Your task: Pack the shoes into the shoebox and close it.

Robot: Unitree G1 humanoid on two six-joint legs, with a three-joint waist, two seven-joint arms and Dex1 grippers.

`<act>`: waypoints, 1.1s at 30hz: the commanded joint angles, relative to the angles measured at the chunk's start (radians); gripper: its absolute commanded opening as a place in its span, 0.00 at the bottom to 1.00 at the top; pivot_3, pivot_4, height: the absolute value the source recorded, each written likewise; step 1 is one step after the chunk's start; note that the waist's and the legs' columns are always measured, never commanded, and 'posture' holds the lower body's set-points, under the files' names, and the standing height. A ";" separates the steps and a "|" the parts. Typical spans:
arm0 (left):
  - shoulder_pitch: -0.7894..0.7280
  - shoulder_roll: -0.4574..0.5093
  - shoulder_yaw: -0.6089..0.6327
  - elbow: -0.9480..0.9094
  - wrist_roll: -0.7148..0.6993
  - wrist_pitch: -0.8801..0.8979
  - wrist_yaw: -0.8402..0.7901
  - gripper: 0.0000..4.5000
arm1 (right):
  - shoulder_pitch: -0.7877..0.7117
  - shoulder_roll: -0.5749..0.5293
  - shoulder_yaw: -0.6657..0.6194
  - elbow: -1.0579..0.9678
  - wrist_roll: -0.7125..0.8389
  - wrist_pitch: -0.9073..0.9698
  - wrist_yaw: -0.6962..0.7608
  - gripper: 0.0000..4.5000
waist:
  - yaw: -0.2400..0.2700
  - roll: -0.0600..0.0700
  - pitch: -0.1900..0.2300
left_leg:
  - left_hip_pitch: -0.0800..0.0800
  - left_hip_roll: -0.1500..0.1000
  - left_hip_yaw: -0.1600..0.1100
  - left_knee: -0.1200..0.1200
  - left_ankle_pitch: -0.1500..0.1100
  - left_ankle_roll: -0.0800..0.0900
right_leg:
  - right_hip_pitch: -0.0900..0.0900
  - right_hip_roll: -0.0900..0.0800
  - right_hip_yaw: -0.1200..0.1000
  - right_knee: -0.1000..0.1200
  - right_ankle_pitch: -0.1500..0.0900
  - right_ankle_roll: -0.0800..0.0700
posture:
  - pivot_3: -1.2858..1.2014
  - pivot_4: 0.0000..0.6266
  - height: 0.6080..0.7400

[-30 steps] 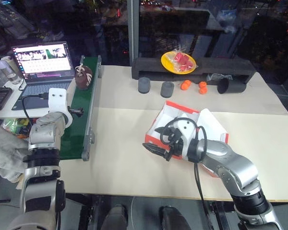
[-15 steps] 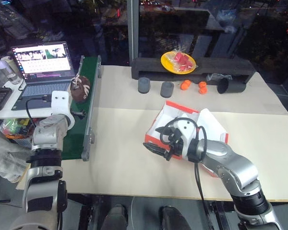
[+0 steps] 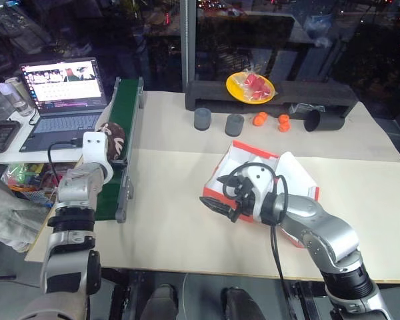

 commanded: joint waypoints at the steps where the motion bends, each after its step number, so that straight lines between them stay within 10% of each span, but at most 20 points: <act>1: -0.019 -0.022 0.012 -0.054 -0.029 0.018 -0.003 0.66 | -0.024 0.006 -0.043 -0.034 0.018 -0.002 -0.006 1.00 | 0.002 0.000 0.000 | 0.000 0.000 0.000 0.000 0.000 0.000 | 0.000 0.000 0.000 0.000 0.000 0.000 | 0.52 0.24 1.00; 11: -0.056 -0.138 0.054 -0.287 -0.166 -0.248 -0.098 0.57 | -0.111 0.083 -0.114 0.058 0.013 -0.002 -0.113 1.00 | -0.005 -0.002 0.001 | -0.004 0.000 -0.001 0.000 0.000 0.000 | -0.003 0.000 -0.001 -0.001 0.001 -0.001 | 0.52 0.24 1.00; 19: 0.074 -0.189 -0.130 -0.514 -0.269 -0.185 -0.305 0.57 | -0.448 0.453 -0.639 0.451 0.461 0.197 -0.595 1.00 | -0.012 -0.002 0.001 | -0.001 0.002 -0.001 -0.001 0.001 -0.001 | -0.002 0.000 -0.002 0.001 0.002 -0.003 | 0.52 0.24 1.00; 33: 0.072 -0.219 -0.196 -0.515 -0.297 -0.156 -0.354 0.57 | -0.533 0.477 -0.621 0.479 0.594 0.237 -0.708 1.00 | -0.033 -0.001 0.001 | -0.004 0.001 -0.002 -0.001 0.001 -0.001 | -0.003 0.000 -0.003 -0.001 0.002 -0.003 | 0.52 0.24 1.00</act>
